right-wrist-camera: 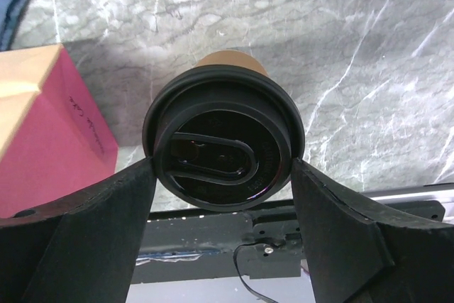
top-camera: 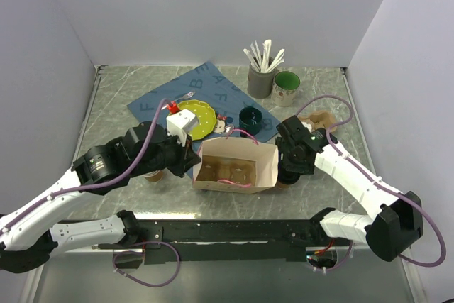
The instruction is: Pack the takeout coffee
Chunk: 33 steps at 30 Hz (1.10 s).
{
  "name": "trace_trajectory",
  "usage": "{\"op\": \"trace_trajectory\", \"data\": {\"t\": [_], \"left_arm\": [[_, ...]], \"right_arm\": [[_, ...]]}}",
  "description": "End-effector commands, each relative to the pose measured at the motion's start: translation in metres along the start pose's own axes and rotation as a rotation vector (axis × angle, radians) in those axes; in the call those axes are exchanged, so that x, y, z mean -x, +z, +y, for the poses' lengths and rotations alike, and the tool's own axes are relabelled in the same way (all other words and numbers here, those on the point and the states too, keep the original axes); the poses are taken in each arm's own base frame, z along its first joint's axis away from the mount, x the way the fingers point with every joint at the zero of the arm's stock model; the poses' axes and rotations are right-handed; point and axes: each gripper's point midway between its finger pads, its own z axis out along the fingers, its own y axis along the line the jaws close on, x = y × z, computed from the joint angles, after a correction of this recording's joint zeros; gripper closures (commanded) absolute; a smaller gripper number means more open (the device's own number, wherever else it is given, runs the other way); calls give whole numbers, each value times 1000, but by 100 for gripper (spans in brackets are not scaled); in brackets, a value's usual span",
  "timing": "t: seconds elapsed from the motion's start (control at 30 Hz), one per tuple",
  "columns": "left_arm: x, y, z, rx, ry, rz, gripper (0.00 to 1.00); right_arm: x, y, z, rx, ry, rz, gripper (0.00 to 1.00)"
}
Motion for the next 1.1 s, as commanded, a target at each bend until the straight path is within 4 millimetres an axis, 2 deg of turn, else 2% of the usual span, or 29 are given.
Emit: {"op": "trace_trajectory", "data": {"t": [0.0, 0.2, 0.3, 0.4, 0.6, 0.63, 0.7, 0.73, 0.8, 0.83, 0.9, 0.93, 1.0, 1.03, 1.07], "left_arm": [[14, -8, -4, -17, -19, -61, 99], [14, -10, -2, -10, -14, -64, 99], [13, -10, -3, -18, -20, -66, 99], [9, -9, -4, -26, -29, -61, 99], [9, -6, -5, -30, -36, -63, 99], [9, -6, -4, -30, -36, -61, 99], [8, -4, -6, -37, -39, -55, 99], [9, -3, -7, -37, -47, -53, 99], [11, -2, -8, -39, -57, -62, 99], [14, -2, -9, -44, -62, -68, 99], [14, 0, -10, -48, -70, -65, 99], [15, 1, -11, -50, -76, -66, 99], [16, 4, -11, -45, -82, -64, 99], [17, 4, -11, -42, -86, -64, 99], [17, 7, -10, -37, -84, -56, 99]], "right_arm": [[0, 3, 1, -9, 15, -10, 15], [1, 3, 0, -16, 17, -25, 21], [2, 2, -3, -26, 10, -29, 30], [8, -12, -7, -28, -19, -54, 34], [37, -74, -10, 27, -103, -174, 39], [49, -92, -5, 67, -111, -222, 40], [55, -115, 3, 152, -169, -270, 41], [65, -138, 9, 204, -173, -328, 42], [70, -167, 16, 295, -224, -390, 44], [77, -190, 20, 348, -236, -446, 44], [77, -213, 23, 400, -299, -477, 45], [82, -237, 23, 436, -305, -534, 46], [82, -257, 25, 478, -357, -569, 46], [83, -281, 28, 537, -374, -618, 46], [82, -291, 31, 569, -394, -634, 46]]}}
